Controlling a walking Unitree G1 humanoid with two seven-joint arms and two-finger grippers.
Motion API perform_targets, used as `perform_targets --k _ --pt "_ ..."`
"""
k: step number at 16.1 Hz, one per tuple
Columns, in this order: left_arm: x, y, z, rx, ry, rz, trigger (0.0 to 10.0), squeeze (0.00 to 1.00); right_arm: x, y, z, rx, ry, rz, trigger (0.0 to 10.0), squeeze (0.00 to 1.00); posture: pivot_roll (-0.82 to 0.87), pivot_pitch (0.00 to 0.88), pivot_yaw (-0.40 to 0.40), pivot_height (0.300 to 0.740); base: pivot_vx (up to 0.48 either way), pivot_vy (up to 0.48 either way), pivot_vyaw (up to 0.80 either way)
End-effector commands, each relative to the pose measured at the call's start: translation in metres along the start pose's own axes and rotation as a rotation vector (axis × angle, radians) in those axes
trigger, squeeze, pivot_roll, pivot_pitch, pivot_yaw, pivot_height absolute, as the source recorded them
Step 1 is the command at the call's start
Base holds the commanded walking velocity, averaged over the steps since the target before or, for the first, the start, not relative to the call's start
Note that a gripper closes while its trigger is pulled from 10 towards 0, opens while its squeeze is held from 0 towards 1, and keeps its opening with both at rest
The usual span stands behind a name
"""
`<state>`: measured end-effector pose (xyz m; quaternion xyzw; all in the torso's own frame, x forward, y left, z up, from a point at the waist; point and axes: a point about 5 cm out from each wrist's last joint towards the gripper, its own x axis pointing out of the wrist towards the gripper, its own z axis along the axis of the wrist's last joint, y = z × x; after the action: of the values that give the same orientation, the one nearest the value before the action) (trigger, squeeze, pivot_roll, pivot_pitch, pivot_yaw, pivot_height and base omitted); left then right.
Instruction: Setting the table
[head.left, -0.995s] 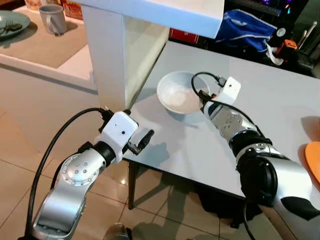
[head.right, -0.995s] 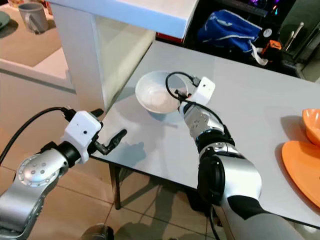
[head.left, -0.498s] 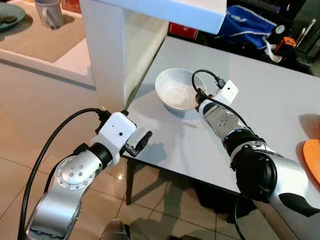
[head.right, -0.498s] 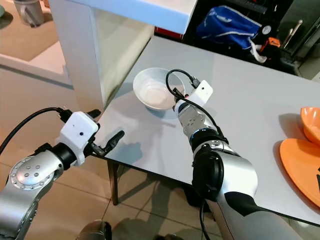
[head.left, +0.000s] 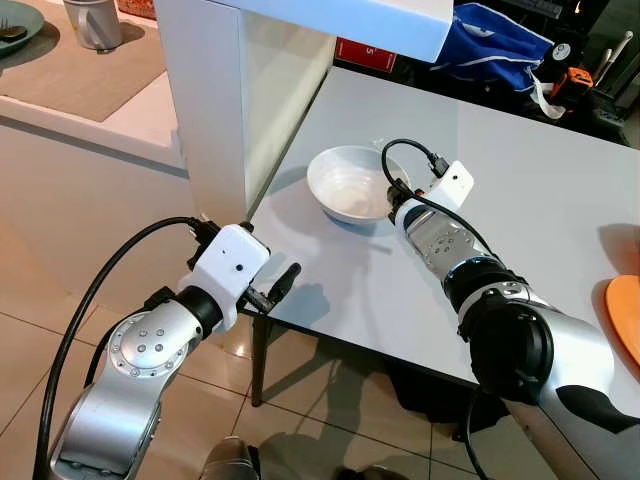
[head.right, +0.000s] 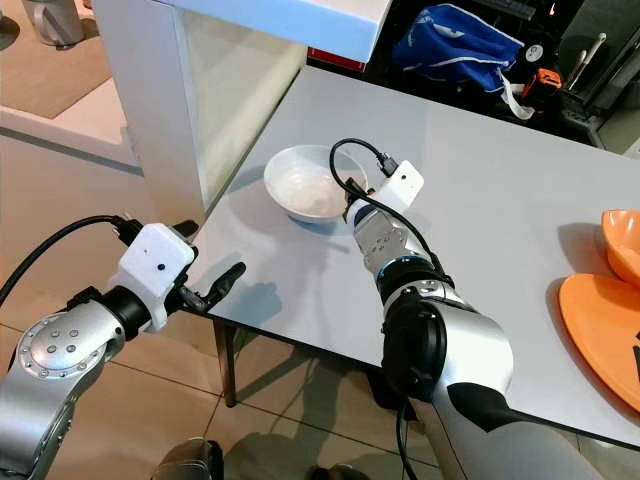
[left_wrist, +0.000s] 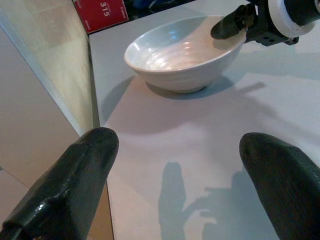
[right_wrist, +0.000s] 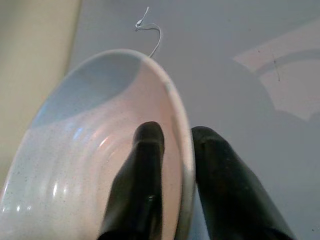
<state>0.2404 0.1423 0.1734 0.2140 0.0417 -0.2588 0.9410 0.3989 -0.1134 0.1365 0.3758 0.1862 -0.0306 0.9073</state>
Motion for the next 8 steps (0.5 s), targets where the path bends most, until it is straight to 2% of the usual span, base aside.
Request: perform_targets --k 1,5,6,8 --pt "0.001 -0.002 0.006 0.011 -0.022 -0.006 10.0 0.0 0.0 0.007 0.009 -0.007 -0.028 0.014 10.0 1.0 0.26 0.098 -0.153 0.74 0.0 0.0 0.0" --pt "0.003 0.001 0.006 0.005 -0.023 0.033 10.0 0.0 -0.001 0.004 0.022 -0.005 -0.063 0.026 10.0 1.0 0.24 0.08 -0.143 0.74 0.0 0.0 0.0" --pt "0.004 -0.001 0.003 0.003 -0.008 0.038 10.0 0.0 -0.001 -0.001 0.025 -0.005 -0.069 0.023 10.0 0.0 0.22 0.078 -0.135 0.74 0.0 0.0 0.0" --pt "0.008 -0.004 0.002 0.003 -0.013 0.036 10.0 0.0 -0.002 -0.007 0.03 0.043 -0.077 0.056 10.0 0.0 0.19 0.074 -0.116 0.74 0.0 0.0 0.0"
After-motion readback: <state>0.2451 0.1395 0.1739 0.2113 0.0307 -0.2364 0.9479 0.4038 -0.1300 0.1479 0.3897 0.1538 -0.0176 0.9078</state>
